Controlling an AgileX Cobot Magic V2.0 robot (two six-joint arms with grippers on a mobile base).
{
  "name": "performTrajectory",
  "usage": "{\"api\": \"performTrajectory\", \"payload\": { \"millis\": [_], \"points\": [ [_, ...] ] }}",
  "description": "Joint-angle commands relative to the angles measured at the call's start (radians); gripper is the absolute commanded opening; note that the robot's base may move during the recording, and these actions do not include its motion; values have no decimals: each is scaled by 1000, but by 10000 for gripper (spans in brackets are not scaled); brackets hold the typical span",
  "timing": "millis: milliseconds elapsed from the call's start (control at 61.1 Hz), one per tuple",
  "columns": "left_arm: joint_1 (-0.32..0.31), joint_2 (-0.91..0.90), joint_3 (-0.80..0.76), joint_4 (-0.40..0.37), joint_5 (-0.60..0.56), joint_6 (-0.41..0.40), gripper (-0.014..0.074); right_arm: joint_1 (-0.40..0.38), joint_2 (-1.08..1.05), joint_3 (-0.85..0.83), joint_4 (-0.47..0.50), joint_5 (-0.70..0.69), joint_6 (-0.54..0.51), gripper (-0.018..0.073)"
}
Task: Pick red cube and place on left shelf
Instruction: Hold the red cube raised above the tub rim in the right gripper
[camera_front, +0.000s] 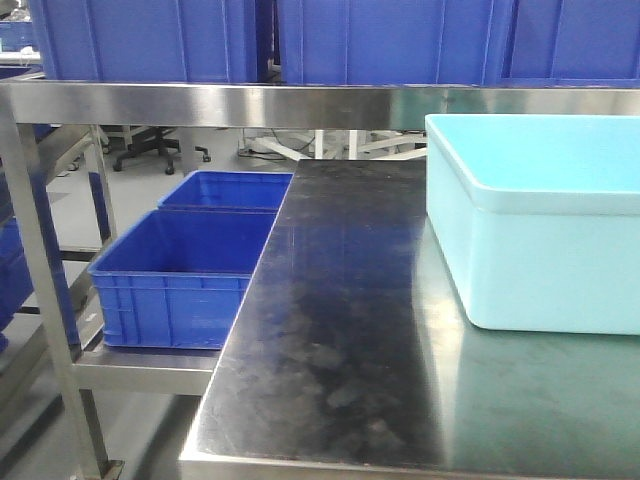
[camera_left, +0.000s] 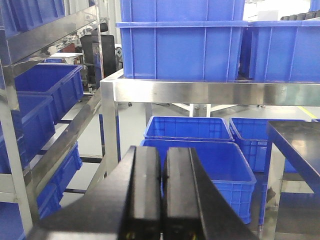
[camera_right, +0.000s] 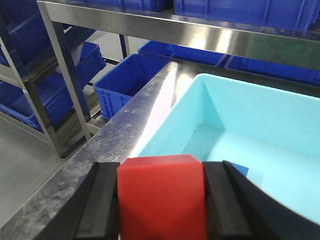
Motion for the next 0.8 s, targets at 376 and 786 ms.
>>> {"api": "performTrajectory", "payload": {
  "millis": [376, 786],
  "points": [
    [2, -14, 25, 0, -86, 0, 102, -4, -5, -29, -9, -91, -2, 56],
    [2, -14, 25, 0, -86, 0, 102, -4, -5, -29, -9, -89, -2, 56]
  ]
}}
